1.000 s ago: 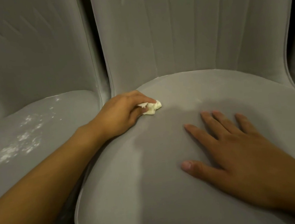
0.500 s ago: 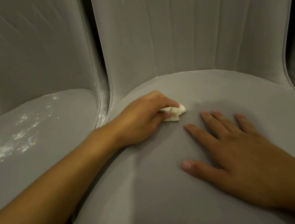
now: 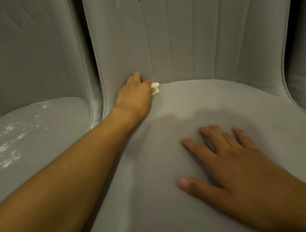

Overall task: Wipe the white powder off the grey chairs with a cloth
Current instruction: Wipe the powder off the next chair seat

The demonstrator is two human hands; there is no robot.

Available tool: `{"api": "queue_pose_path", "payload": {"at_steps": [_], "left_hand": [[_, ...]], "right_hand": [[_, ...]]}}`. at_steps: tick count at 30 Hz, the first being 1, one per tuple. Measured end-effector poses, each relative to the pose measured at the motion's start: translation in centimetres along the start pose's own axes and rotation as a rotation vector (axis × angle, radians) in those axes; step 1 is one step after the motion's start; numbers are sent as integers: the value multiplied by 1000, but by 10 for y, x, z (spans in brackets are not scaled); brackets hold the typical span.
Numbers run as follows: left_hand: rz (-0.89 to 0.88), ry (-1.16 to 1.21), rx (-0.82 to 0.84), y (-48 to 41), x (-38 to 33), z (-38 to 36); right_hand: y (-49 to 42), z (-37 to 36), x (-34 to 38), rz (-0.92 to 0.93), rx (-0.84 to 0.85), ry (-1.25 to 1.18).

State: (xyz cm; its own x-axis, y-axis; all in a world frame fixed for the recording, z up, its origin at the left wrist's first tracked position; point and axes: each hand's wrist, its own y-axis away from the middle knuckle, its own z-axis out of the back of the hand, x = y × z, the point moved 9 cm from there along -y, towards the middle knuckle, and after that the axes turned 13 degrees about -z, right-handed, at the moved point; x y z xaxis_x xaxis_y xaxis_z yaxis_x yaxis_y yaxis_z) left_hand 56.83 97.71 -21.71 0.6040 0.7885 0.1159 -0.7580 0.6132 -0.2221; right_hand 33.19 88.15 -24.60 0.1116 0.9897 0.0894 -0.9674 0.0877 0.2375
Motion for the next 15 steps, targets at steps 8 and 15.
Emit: {"api": "queue_pose_path", "payload": {"at_steps": [8, 15], "left_hand": [[123, 27, -1, 0, 0, 5], [78, 417, -78, -48, -54, -9]], "right_hand": [[-5, -2, -4, -21, -193, 23], [-8, 0, -1, -54, -222, 25]]}}
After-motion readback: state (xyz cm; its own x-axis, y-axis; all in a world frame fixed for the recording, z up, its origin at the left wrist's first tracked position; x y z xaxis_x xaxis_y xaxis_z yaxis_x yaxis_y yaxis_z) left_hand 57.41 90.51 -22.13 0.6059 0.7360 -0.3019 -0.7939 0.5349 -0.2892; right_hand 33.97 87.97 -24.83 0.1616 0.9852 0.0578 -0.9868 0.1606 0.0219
